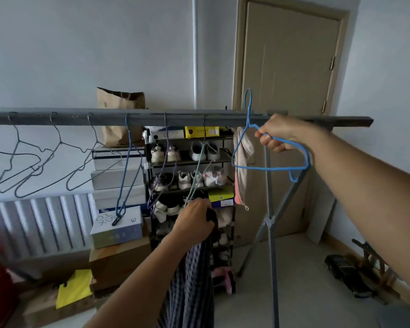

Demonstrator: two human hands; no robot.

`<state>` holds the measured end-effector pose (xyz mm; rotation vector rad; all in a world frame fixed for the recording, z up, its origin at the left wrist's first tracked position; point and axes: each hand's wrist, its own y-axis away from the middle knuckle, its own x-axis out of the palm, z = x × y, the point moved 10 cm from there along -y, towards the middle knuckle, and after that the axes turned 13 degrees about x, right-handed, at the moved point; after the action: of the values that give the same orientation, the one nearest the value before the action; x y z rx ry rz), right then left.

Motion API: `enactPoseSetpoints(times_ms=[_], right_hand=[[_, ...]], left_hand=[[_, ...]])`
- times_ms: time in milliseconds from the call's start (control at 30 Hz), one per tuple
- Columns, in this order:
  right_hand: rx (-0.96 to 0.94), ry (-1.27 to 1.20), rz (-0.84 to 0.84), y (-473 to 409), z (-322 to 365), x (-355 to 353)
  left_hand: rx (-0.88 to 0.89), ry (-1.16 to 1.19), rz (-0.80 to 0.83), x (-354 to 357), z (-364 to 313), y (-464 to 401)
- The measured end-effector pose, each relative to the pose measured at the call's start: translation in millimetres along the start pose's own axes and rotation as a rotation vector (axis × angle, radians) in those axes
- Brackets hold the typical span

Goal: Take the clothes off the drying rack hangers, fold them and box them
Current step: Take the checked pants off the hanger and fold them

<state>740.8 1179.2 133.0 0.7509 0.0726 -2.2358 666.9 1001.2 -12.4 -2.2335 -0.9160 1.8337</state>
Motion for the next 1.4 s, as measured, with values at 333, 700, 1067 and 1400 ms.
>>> enactPoseSetpoints(times_ms=[333, 700, 1067, 1400], right_hand=[[0.021, 0.199, -0.142, -42.9, -37.1, 38.0], [-0.877, 0.230, -0.379, 97.0, 37.6, 101.3], [-0.709, 0.426, 0.343, 126.5, 23.8, 264.7], [-0.843, 0.142, -0.066, 155.3, 123.2, 282.6]], left_hand=[[-0.096, 0.601, -0.099, -53.1, 25.0, 13.2], [-0.040, 0.944, -0.029, -96.8, 25.6, 45.9], [-0.044, 0.853, -0.184, -227.8, 118.2, 131.5], [-0.218, 0.508, -0.370, -306.0, 197.1, 194.5]])
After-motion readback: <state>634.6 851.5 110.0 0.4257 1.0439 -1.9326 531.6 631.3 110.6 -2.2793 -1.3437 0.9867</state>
